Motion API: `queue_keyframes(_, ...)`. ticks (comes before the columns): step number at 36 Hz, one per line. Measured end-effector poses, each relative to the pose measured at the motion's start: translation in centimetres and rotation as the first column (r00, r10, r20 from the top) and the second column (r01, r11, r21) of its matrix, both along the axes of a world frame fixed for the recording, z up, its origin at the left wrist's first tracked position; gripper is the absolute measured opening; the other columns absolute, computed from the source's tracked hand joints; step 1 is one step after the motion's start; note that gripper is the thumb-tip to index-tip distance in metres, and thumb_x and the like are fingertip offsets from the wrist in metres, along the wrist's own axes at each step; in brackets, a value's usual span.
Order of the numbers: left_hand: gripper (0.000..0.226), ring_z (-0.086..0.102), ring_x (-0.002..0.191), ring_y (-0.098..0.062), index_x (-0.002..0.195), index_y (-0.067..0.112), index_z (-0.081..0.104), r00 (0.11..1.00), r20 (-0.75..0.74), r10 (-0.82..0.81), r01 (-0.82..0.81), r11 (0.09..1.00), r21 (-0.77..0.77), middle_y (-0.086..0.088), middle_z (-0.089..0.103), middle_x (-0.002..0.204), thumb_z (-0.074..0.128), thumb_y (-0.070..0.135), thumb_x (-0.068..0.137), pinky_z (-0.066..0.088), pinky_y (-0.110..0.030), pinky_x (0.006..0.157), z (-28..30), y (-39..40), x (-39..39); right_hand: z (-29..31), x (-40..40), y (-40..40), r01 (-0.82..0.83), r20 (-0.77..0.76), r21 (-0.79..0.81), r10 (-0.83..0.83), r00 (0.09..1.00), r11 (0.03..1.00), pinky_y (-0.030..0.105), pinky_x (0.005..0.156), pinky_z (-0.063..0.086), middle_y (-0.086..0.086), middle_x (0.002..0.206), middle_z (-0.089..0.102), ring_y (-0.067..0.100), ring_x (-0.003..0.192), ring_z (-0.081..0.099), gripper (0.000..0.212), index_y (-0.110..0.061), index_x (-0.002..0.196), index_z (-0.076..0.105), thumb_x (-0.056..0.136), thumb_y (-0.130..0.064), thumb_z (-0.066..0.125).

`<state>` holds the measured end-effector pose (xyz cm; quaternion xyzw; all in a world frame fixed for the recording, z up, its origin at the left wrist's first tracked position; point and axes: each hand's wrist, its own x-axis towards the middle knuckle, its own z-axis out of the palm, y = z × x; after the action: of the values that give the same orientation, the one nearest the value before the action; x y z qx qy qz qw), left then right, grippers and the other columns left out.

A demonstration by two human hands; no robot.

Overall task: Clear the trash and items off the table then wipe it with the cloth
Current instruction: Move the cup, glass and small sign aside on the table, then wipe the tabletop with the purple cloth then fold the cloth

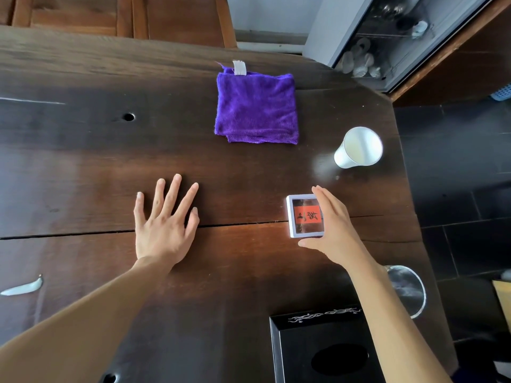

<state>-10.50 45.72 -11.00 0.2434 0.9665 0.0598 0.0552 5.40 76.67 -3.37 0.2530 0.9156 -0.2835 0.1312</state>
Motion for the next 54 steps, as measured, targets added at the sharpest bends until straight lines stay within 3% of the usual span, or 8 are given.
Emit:
queue_keyframes(11,0.057,0.009,0.16,-0.02,0.161,0.045,0.021,1.0,0.01,0.011,-0.011,1.0,-0.012,0.009,0.014,0.172,0.02,0.05,0.104,0.003,-0.054,0.126,0.5,0.1,0.2,0.2,0.2,0.1,-0.003,-0.011,-0.013,0.003,1.0,1.0,0.047,0.121,0.03,-0.004,0.165,0.021,0.016,0.152,0.018,0.105,-0.025,0.159,0.018,0.079,-0.046,0.083)
queue_keyframes(18,0.057,0.006,0.16,-0.019,0.161,0.047,0.016,1.0,0.012,0.011,-0.011,0.999,-0.03,0.01,0.01,0.173,0.017,0.05,0.104,0.003,-0.054,0.126,0.2,0.0,0.1,-0.1,-0.4,0.0,-0.008,-0.08,0.062,0.013,0.997,0.998,0.041,0.122,0.022,-0.003,0.164,0.03,0.019,0.153,0.019,0.074,-0.02,0.155,0.034,0.094,-0.043,0.068)
queue_keyframes(21,0.057,0.006,0.16,-0.018,0.161,0.047,0.017,1.0,-0.003,0.011,-0.011,0.999,-0.034,0.01,0.01,0.173,0.019,0.05,0.104,0.003,-0.053,0.126,-0.1,0.0,0.1,0.0,-1.0,-0.1,0.001,-0.149,0.092,0.012,0.989,0.996,0.041,0.12,0.026,-0.002,0.162,0.035,0.019,0.152,0.024,0.064,-0.019,0.151,0.042,0.096,-0.041,0.064)
queue_keyframes(29,0.057,0.01,0.16,-0.019,0.161,0.047,0.016,0.999,-0.047,0.011,-0.012,1.0,-0.024,0.01,0.013,0.173,0.024,0.049,0.105,0.007,-0.053,0.127,-0.6,-0.2,0.3,1.0,-5.3,0.7,-0.031,-0.226,0.119,0.058,0.972,0.992,0.035,0.116,0.028,-0.001,0.16,0.039,0.019,0.149,0.033,0.065,-0.022,0.15,0.044,0.094,-0.055,0.047)
queue_keyframes(36,0.058,0.011,0.16,-0.019,0.161,0.045,0.021,0.998,-0.056,0.012,-0.014,1.0,-0.021,0.011,0.012,0.173,0.028,0.048,0.103,0.014,-0.056,0.126,-0.5,-0.3,0.3,1.0,-12.4,2.1,-0.083,-0.29,0.126,0.116,0.95,0.989,0.031,0.116,0.028,-0.003,0.161,0.037,0.015,0.15,0.029,0.058,-0.022,0.152,0.042,0.101,-0.048,0.052)
queue_keyframes(45,0.057,0.019,0.159,-0.019,0.158,0.044,0.033,0.998,-0.053,0.027,-0.025,0.999,0.023,0.009,0.023,0.171,0.035,0.048,0.101,0.022,-0.058,0.124,0.2,-0.1,0.2,-0.5,-22.3,2.5,-0.16,-0.285,0.261,0.234,0.929,0.952,0.047,0.123,0.03,0.006,0.162,0.037,0.026,0.152,0.029,0.055,-0.016,0.153,0.043,0.105,-0.044,0.047)
queue_keyframes(54,0.058,0.031,0.154,-0.021,0.156,0.042,0.04,0.986,-0.166,0.032,-0.023,0.998,0.051,0.004,0.035,0.167,0.042,0.043,0.098,0.033,-0.059,0.117,-0.6,-0.2,0.1,-4.5,-27.9,1.0,-0.246,-0.148,0.432,0.338,0.93,0.868,0.065,0.122,0.01,0.0,0.171,0.013,0.031,0.157,0.01,0.058,-0.04,0.159,0.023,0.104,-0.058,0.025)
